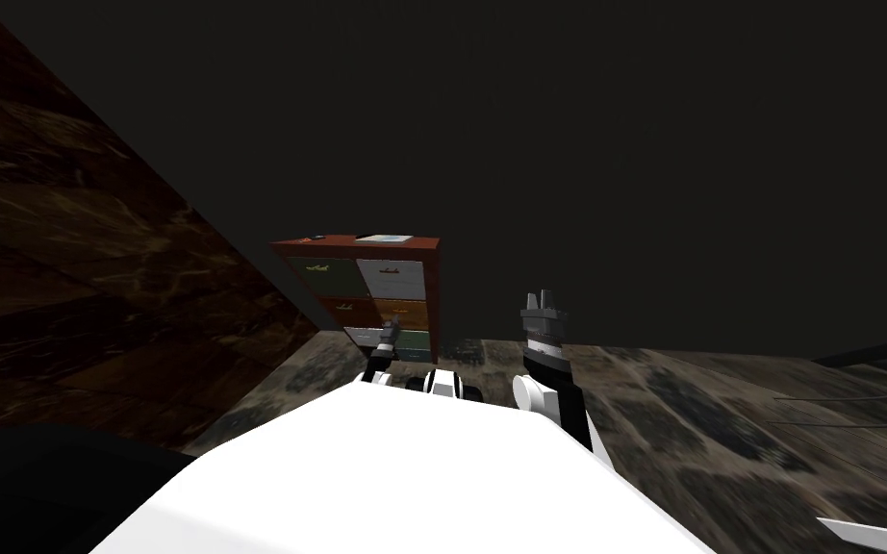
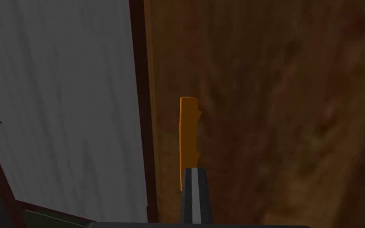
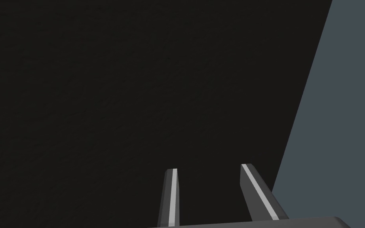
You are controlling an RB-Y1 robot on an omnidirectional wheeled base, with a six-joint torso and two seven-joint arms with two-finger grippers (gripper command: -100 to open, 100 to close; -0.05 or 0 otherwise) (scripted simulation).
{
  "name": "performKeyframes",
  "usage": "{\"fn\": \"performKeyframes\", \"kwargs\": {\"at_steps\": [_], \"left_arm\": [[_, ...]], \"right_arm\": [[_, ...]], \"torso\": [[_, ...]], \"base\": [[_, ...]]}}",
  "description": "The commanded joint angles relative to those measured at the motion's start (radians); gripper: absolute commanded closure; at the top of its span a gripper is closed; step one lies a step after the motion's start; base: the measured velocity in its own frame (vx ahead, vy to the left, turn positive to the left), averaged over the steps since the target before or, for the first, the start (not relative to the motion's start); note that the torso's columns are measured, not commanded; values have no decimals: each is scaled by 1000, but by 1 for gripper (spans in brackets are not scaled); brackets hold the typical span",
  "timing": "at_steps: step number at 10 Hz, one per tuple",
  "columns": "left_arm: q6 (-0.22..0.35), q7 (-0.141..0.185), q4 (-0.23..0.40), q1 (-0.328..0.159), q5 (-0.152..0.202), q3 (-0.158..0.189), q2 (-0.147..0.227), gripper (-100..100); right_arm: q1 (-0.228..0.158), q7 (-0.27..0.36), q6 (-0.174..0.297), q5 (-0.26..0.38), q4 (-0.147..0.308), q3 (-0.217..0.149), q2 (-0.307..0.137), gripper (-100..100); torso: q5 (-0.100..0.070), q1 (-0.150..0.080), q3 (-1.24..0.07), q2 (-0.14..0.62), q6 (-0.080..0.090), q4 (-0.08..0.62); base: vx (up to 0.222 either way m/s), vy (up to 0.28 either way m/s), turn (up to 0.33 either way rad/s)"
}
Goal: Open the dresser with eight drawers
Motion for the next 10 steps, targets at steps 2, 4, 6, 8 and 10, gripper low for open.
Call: {"fn": "performKeyframes", "kwargs": {"at_steps": [2,4,6,8,10], "left_arm": [[53,-4,-36,-4,-3,4,38,-100],[92,-6,-60,-6,-5,7,32,-100],[131,-9,-82,-8,-7,10,31,-100],[168,-11,-106,-10,-10,13,31,-100],[201,-13,-126,-11,-12,15,31,-100]], "right_arm": [[0,0,0,0,0,0,0,0],[0,0,0,0,0,0,0,0],[0,0,0,0,0,0,0,0],[0,0,0,0,0,0,0,0],[0,0,0,0,0,0,0,0]], "torso": [[0,-1,1,2,0,0],[0,0,2,3,0,1],[0,0,2,3,0,1],[0,0,2,2,0,1],[0,0,2,3,0,1]], "base": [[-1,-42,2],[-5,-46,2],[-11,-49,2],[-1,-51,2],[-6,-47,3]]}}
